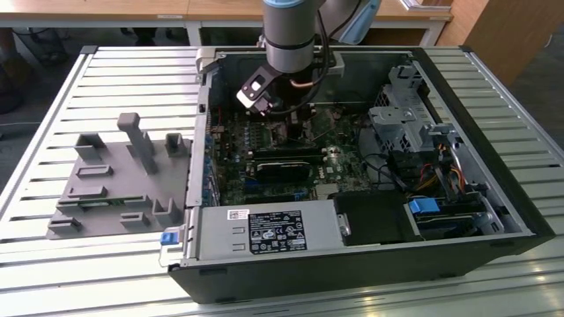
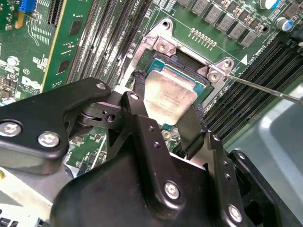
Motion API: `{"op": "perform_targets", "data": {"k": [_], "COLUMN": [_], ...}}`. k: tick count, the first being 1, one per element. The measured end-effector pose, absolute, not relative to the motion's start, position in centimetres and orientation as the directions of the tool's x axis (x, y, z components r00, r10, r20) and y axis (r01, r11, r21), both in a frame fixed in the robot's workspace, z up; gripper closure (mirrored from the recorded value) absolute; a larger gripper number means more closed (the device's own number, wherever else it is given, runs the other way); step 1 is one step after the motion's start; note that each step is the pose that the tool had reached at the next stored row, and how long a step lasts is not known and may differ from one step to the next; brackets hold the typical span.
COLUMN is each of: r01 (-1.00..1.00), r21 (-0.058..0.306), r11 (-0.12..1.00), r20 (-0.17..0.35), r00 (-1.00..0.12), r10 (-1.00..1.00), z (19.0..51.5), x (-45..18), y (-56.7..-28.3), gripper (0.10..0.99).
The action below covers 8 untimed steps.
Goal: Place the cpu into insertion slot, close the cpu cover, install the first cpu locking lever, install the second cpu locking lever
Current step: 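Place the cpu into insertion slot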
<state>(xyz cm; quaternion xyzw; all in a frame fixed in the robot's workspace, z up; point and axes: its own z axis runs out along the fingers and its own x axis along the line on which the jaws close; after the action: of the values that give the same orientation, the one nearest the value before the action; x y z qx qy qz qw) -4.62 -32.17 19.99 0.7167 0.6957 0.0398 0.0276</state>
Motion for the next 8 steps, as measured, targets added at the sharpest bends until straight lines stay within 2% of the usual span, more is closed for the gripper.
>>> {"op": "perform_targets", "data": {"k": [8], "r01": [0.995], "r21": [0.094], "r11": [-0.03], "r20": [0.018], "r00": [0.029], "r10": [0.999], "z": [19.53], "x": [-4.62], "y": [-31.94], "gripper": [0.561]}}
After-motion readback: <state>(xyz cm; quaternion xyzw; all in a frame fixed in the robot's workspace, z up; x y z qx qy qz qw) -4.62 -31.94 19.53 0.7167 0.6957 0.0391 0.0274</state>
